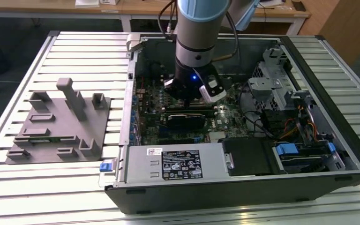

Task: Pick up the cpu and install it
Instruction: 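Install the second cpu locking lever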

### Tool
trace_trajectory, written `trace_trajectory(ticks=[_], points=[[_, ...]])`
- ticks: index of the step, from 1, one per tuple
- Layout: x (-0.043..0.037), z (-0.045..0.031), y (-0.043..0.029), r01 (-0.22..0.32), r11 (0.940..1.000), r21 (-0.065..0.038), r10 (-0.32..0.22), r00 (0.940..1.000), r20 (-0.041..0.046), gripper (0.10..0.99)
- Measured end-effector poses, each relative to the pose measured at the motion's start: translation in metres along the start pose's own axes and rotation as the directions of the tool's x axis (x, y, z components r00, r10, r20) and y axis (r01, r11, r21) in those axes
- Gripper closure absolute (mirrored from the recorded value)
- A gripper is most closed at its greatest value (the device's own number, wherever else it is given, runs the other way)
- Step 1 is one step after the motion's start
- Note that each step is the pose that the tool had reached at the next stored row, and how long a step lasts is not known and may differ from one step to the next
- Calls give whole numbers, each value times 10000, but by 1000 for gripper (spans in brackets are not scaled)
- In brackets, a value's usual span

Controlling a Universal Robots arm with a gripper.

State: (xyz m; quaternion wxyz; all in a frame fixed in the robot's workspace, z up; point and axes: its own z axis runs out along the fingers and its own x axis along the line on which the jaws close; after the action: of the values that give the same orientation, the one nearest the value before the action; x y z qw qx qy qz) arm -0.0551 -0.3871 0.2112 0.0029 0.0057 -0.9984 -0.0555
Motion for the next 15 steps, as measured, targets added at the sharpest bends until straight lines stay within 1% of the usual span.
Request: trace_trajectory(ticks=[4,7,12,13,15], points=[[8,49,-6,-1,10000,-21,1,10000,1,980],[44,55,-12,0,10000,-54,0,10000,1,980],[86,57,-50,0,9999,-134,0,10000,2,980],[91,57,-56,2,9999,-165,-2,10000,2,980],[105,57,-68,0,9997,-258,0,10000,4,980]])
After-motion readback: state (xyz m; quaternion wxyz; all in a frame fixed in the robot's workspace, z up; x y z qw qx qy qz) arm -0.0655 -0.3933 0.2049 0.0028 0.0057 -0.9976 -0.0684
